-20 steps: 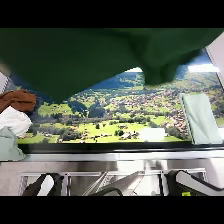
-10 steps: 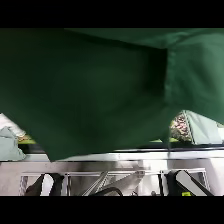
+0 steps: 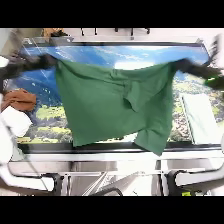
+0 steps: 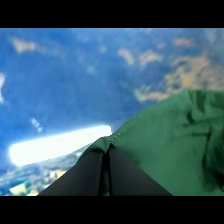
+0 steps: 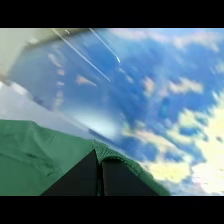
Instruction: Fold the shirts.
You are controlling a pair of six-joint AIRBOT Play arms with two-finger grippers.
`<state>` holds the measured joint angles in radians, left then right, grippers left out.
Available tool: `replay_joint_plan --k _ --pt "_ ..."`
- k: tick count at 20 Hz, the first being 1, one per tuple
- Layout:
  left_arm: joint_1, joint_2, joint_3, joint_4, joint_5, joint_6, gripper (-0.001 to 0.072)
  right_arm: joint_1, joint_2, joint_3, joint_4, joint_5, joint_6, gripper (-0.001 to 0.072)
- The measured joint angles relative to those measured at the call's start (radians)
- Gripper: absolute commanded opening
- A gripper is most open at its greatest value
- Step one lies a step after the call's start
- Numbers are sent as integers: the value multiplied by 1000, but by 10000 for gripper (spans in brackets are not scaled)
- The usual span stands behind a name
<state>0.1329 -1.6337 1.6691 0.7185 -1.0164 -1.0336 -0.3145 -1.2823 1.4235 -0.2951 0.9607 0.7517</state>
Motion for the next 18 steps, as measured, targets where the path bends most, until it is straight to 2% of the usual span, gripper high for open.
replay_joint_plan --k 2,3,4,5,8,9,11,14,18 --pt "-22 -172 70 20 3 -5 21 34 -154 -8 35 -75 -38 21" --pt "-28 -240 114 27 -2 -16 93 45 -222 -3 68 -94 -61 63" --pt "-32 -299 163 31 -16 -26 504 52 -274 6 93 -109 -77 251" --pt "-35 -342 211 35 -32 -38 691 56 -316 17 113 -120 -94 311" --pt "-28 -402 345 41 -109 -98 691 47 -357 58 139 -94 -118 315" --pt "-17 -396 366 42 -136 -125 691 34 -351 70 133 -71 -124 347" --pt "19 -351 357 50 -181 -182 690 -7 -314 87 88 -14 -115 349" --pt "86 -220 226 109 -287 -267 690 -113 -219 98 -51 85 -26 346" --pt "128 -2 -166 283 -376 -347 691 -253 -117 98 -201 239 59 346"
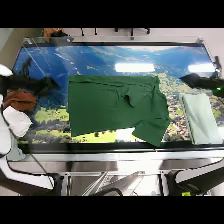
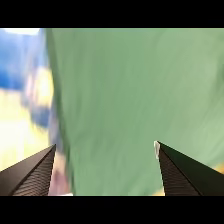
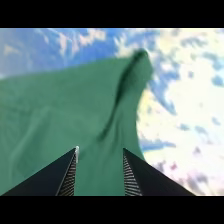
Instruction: Fold the shirts.
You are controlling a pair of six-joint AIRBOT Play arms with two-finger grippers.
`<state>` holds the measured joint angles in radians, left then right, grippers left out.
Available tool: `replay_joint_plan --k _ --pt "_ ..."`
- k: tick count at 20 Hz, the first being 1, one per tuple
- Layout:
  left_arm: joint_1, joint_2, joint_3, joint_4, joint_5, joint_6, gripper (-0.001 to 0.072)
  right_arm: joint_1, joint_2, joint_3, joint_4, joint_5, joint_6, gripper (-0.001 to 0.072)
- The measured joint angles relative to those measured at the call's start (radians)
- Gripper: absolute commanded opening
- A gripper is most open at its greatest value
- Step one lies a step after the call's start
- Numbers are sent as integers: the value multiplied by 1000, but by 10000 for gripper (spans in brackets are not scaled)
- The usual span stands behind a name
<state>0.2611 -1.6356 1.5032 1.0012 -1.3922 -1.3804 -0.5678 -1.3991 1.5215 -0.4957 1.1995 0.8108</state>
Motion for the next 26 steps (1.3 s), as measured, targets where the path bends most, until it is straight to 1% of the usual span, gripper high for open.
replay_joint_plan --k 1,3,4,6,10,14,15,16,17,18,19,22,26 --pt "4 55 -122 23 6 -8 691 -30 15 -2 -22 35 9 346" --pt "10 144 -339 41 60 -11 691 -75 33 -4 -50 84 27 346" --pt "10 178 -431 33 94 -3 690 -89 39 -5 -57 106 28 347" --pt "10 228 -587 -31 166 39 690 -109 45 -6 -70 136 34 346" --pt "3 264 -758 -159 298 122 690 -123 51 -6 -80 164 39 346" --pt "-51 261 -805 -248 357 169 690 -127 51 -6 -84 173 42 346" --pt "-78 248 -803 -259 367 176 648 -127 51 -6 -84 174 42 346" --pt "-108 229 -799 -274 374 182 456 -127 51 -6 -84 177 42 346" --pt "-137 207 -791 -277 380 187 244 -127 51 -6 -84 177 42 346" --pt "-164 181 -777 -278 380 193 104 -127 51 -6 -84 177 47 346" --pt "-185 159 -759 -275 379 202 17 -127 51 -6 -89 180 51 346" --pt "-201 108 -678 -249 338 220 17 -127 52 -12 -130 189 80 345" --pt "-123 103 -572 -136 262 203 17 -127 58 -85 -182 212 144 344"
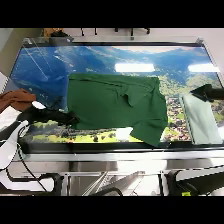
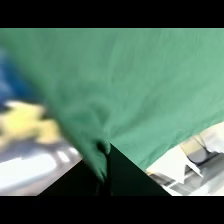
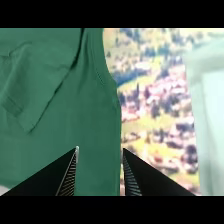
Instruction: Fold the shirts.
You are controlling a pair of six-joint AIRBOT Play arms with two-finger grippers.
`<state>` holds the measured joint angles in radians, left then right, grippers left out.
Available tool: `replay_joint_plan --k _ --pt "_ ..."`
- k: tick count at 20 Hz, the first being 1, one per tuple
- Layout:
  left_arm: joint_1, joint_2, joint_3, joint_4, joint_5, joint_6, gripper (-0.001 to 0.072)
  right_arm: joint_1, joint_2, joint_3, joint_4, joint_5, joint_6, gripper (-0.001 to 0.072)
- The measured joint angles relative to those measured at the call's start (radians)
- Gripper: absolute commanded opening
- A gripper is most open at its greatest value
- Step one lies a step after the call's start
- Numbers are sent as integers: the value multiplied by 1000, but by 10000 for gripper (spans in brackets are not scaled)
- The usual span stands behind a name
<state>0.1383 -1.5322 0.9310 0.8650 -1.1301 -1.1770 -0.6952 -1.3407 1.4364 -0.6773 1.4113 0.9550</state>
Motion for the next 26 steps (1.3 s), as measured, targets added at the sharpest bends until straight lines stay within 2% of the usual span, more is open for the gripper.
replay_joint_plan --k 7,11,15,16,18,19,23,26 --pt "134 5 82 89 -61 11 18 32 79 -360 -23 -26 25 344" --pt "146 5 89 97 -68 27 18 136 121 -557 -26 -113 17 344" --pt "149 5 90 101 -81 32 17 294 131 -653 -5 -187 18 342" --pt "149 5 90 101 -83 34 17 329 132 -663 -2 -198 22 299" --pt "149 6 91 103 -90 35 17 387 132 -674 7 -231 22 90" --pt "149 7 91 103 -90 37 16 406 135 -674 9 -244 21 22" --pt "161 81 110 51 -116 57 14 435 206 -587 86 -239 14 21" --pt "206 216 216 -126 -206 89 14 415 339 -402 203 -188 9 22"
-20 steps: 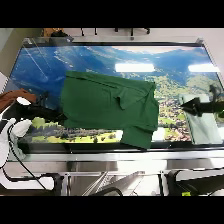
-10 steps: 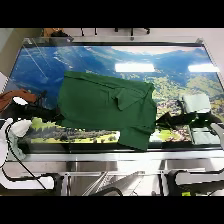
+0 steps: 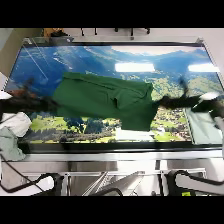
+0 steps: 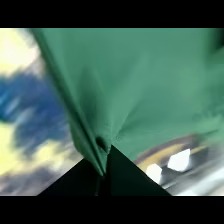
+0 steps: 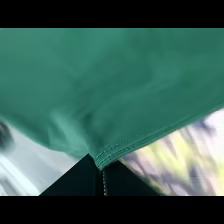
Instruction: Fold the shirts.
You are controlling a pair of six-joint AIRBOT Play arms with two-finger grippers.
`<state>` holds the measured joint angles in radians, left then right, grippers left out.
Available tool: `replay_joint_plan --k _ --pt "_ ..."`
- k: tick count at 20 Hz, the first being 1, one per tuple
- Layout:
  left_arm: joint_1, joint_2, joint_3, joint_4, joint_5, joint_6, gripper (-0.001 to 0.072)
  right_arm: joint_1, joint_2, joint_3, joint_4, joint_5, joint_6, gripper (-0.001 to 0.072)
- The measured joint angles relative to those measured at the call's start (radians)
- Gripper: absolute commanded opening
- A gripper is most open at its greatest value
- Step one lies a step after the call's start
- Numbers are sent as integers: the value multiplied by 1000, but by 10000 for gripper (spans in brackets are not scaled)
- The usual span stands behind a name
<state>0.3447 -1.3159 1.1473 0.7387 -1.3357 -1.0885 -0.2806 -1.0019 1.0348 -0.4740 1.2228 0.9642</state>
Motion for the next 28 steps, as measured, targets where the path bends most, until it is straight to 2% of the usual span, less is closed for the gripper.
replay_joint_plan --k 5,8,11,15,19,24,28 --pt "169 317 290 -541 -128 81 14 -52 279 388 136 23 -19 21" --pt "317 461 449 -695 -121 88 14 -66 417 547 106 -76 -27 21" --pt "426 522 549 -753 -90 82 14 -71 493 636 -14 -197 -31 22" --pt "423 457 597 -637 -75 22 15 -72 443 668 -144 -249 -33 20" --pt "202 275 559 -417 -84 -11 15 -64 238 600 -127 -188 -22 19" --pt "-89 -83 388 -74 117 -11 15 -2 -163 474 -100 -227 -79 18" --pt "-167 -441 432 23 213 -2 16 11 -475 503 -15 -298 -114 17"
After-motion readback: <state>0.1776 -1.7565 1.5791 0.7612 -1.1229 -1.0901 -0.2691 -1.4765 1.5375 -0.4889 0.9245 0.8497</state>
